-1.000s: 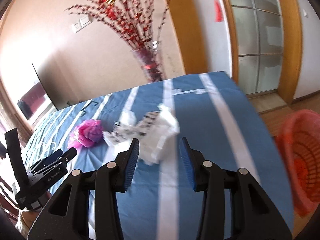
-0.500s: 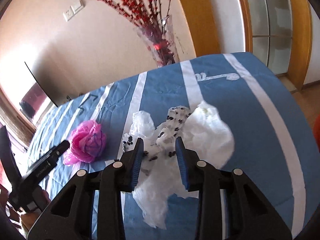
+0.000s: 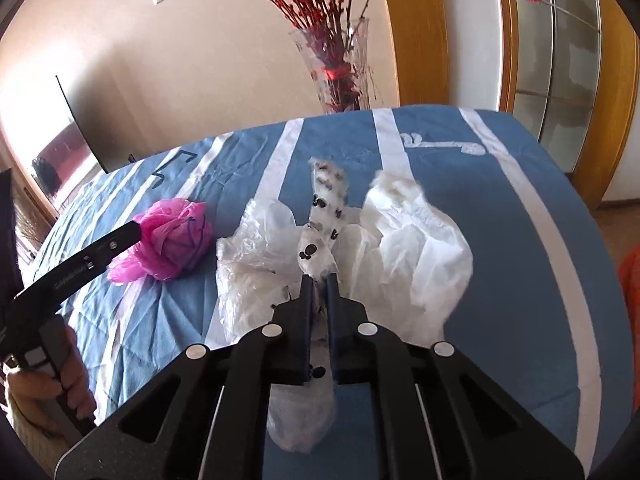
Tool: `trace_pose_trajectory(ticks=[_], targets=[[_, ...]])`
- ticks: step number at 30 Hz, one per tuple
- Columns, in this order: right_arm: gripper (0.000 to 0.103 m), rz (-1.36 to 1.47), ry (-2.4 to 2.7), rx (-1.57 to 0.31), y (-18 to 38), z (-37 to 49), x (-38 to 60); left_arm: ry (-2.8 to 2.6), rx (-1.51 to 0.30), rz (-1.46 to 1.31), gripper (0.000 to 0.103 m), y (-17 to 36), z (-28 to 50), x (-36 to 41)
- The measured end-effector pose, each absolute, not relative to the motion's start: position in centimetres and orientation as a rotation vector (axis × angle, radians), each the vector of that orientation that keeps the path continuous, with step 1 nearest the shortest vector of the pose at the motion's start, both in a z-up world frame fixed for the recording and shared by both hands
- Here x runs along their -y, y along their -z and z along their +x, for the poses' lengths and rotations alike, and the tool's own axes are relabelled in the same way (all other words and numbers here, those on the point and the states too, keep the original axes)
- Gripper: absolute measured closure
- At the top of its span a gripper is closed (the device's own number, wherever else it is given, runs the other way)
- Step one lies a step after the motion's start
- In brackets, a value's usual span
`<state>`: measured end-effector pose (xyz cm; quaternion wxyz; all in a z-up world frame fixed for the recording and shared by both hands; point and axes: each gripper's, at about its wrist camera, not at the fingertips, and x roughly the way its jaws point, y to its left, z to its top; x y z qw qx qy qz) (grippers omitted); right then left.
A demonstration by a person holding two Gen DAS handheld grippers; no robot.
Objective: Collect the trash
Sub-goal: 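Grasp the pink bag with the left tool while the right tool grasps the black-dotted white bag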
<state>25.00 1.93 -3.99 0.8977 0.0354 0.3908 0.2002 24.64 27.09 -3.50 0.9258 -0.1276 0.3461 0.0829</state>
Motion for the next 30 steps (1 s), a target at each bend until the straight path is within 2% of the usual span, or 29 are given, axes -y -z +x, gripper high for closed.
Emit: trace_pose_trajectory(ticks=[11,18,20,22,23,25,27,30], targets=[[0.096,0.126,-0.397,-0.737,1.9,22.1,2.0,-0.183,-0.702,-0.230,0.027,3.0,25.3,-26.7],[0.096,0.140,-0.373,-0.736,1.9,21.4,3.8,-0.170,-0.792,-0.230,0.027,5.2,27.3,-26.5],[0.096,0.145,-0.366,-0.740,2.0,21.3,4.2,-0.162,-0.797,-0.233,0.031,5.4,27.5,-26.3],[0.096,0.152,-0.361,-0.743,2.1,21.2,4.7,-0.137,-0.796,-0.239,0.046,5.4,27.5,-26.0],[0.096,0.155,-0.358,-0.744,2.1,21.1,5.0,-0.127,-0.797,-0.239,0.048,5.4,27.5,-25.8],[0.096,0.161,-0.355,-0.744,2.1,21.0,5.3,-0.126,-0.789,-0.224,0.063,5.3,27.5,-25.3],[0.096,0.165,-0.354,-0.740,2.0,20.7,5.8,-0.122,-0.780,-0.219,0.071,5.0,27.3,-24.9],[0.096,0.171,-0.351,-0.733,1.8,20.2,6.5,-0.122,-0.764,-0.230,0.077,4.3,26.8,-24.6]])
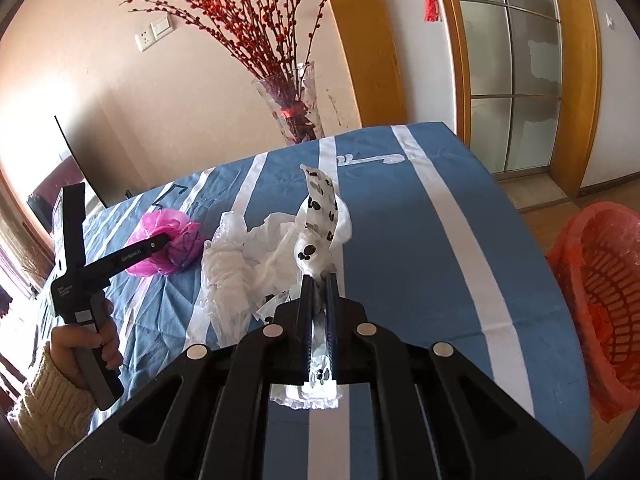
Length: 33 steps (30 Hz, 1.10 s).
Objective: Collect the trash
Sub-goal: 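Grasp the pink bag with the left tool while the right tool grasps the black-dotted white bag, then carry the pink and dotted bags into the red basket and open both tools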
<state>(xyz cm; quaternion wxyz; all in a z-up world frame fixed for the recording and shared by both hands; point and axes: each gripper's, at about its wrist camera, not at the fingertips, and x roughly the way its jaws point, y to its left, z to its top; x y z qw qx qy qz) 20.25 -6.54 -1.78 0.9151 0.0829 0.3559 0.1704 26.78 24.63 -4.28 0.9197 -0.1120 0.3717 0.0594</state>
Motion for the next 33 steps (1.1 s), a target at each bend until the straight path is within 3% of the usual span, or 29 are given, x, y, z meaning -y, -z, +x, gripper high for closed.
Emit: trace_pose_trajectory(ticks=[13,23,33], targets=[[0.096,0.207,-0.302,-0.678,0.4,18.1,10.9,-0.085,-0.655,-0.232,0.080,-1.3,23.8,-21.4],[0.096,0.244,-0.207,-0.618,-0.7,15.9,16.4,0.150,-0.595,-0.183,0.080,-5.5,21.3,-10.3],[0.096,0.299,-0.031,-0.553,-1.1,13.4,24.7,0.365,-0.622,-0.140,0.080,-5.4,19.7,0.8]])
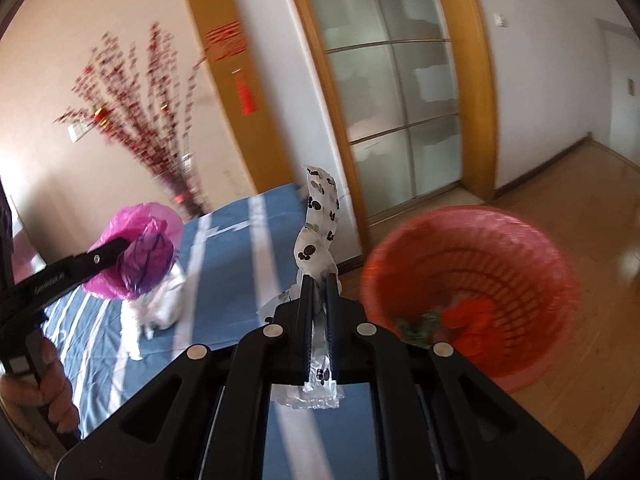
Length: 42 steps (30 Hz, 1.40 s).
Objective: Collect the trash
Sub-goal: 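Carry the pink and dotted bags into the red basket and open both tools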
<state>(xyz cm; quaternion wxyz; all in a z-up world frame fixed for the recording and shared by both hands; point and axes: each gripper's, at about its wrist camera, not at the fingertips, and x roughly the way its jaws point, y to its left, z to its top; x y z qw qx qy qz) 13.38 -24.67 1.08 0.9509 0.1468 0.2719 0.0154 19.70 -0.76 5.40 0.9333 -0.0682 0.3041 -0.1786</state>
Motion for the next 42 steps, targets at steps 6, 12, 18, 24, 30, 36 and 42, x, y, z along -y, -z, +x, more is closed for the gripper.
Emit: trace_pose_trajectory(ticks=[6,12,18,24,30,36,42], targets=[[0.096,0.338,0.063,-0.539,-0.5,12.2,29.3,0.472,-0.658,-0.117,0.080,-4.2,19.1,7.4],[0.096,0.368,0.120,-0.535,0.3,11.3,32.6,0.540,-0.693,-0.091,0.080,-3.0,18.9,12.5],[0.096,0.393,0.151,-0.535,1.0,10.9,34.7,0.566,-0.724,-0.081,0.080,-1.6,19.6,15.1],[0.096,0.415,0.159,-0.542,1.8,11.2,36.0,0.581,-0.751,-0.072,0.080,-0.7,20.4,17.0],[0.096,0.435,0.163,-0.545,2.2,11.7,37.2,0.601,-0.772,-0.058,0.080,0.2,20.9,18.9],[0.096,0.449,0.171,-0.544,2.5,11.9,38.1,0.618,-0.790,-0.048,0.080,1.0,21.3,20.3],[0.096,0.460,0.175,-0.546,2.9,12.1,38.6,0.628,-0.801,-0.050,0.080,1.5,21.8,20.9]])
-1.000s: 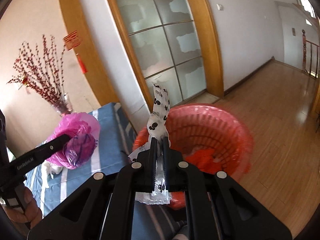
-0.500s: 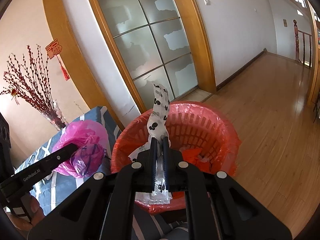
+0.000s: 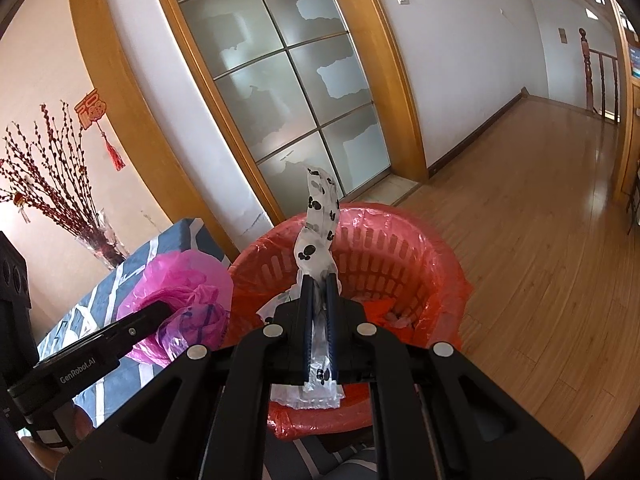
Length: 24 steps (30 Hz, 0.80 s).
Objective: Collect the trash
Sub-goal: 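Carry the pink and dotted bags into the red basket and open both tools, then move the left tool to the white plastic bag and close on it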
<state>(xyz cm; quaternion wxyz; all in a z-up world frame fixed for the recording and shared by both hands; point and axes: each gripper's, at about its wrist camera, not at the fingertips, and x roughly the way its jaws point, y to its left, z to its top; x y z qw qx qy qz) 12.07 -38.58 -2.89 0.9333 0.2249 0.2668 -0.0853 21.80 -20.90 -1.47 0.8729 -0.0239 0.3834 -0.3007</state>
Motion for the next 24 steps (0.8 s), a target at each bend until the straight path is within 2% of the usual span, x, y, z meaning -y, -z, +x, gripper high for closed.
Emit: trace_pose_trajectory(ticks=[6,8,13,17,19,24], targets=[[0.096,0.485,0.170,-0.524,2.9,12.4,39.1,0.640,-0.815,-0.059,0.077,1.9,22.6,21.6],[0.093,0.500,0.174,-0.520,3.0,12.7,39.4,0.636,-0.822,-0.056,0.074,2.3,22.9,21.8],[0.074,0.526,0.182,-0.532,3.6,12.8,40.1,0.624,-0.861,-0.065,0.062,3.5,23.7,22.1],[0.070,0.536,0.200,-0.547,4.2,12.4,40.4,0.602,-0.869,-0.068,0.053,3.9,23.8,21.3],[0.063,0.545,0.210,-0.548,4.3,12.2,40.6,0.585,-0.860,-0.064,0.047,3.9,23.6,20.6],[0.060,0.544,0.217,-0.556,4.3,12.0,40.3,0.528,-0.828,-0.040,0.036,3.5,22.6,18.6]])
